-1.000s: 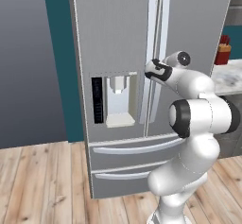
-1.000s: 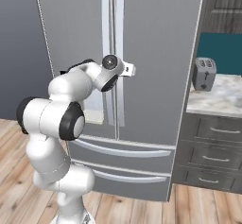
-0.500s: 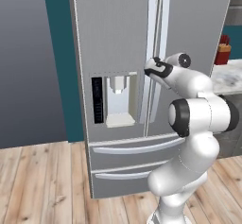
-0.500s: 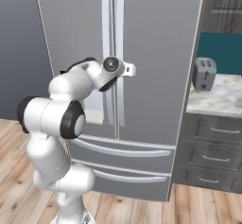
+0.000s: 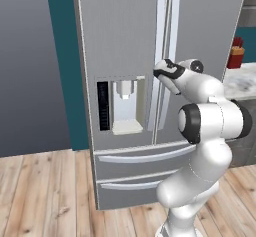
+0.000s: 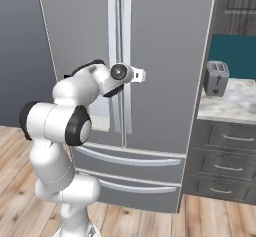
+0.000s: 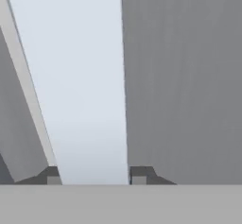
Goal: Gather the potato and avocado from the fridge and place them on a tray on the dining counter. Then gather the fishs from the fridge and place them on the other tray.
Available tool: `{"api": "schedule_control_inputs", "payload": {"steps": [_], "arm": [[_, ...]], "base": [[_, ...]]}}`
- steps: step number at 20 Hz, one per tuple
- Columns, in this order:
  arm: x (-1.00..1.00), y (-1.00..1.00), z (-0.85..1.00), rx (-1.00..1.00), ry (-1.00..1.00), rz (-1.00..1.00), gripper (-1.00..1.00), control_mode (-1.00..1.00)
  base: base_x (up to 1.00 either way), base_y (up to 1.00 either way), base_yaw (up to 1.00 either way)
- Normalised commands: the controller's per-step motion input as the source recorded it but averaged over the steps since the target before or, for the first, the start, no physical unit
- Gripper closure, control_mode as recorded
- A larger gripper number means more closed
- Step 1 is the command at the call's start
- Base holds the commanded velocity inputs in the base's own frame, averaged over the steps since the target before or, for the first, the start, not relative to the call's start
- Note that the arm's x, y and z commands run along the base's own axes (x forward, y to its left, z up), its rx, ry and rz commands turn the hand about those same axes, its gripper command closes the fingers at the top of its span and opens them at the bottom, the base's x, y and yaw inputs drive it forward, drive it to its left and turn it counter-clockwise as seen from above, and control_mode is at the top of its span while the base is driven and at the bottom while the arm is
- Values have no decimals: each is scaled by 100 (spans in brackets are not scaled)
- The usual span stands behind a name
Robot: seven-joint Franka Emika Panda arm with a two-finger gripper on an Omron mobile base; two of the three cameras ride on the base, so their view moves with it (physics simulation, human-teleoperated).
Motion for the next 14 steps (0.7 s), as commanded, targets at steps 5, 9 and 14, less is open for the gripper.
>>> {"api": "schedule_control_inputs", "payload": {"steps": [5, 9, 14], "arm": [[-6, -48, 0, 0, 9, -8, 100, -100], [0, -38, 0, 0, 11, -8, 100, -100], [-35, -58, 0, 0, 4, -8, 100, -100]], "base": [[0, 0, 0], [0, 0, 0], [0, 0, 0]]}}
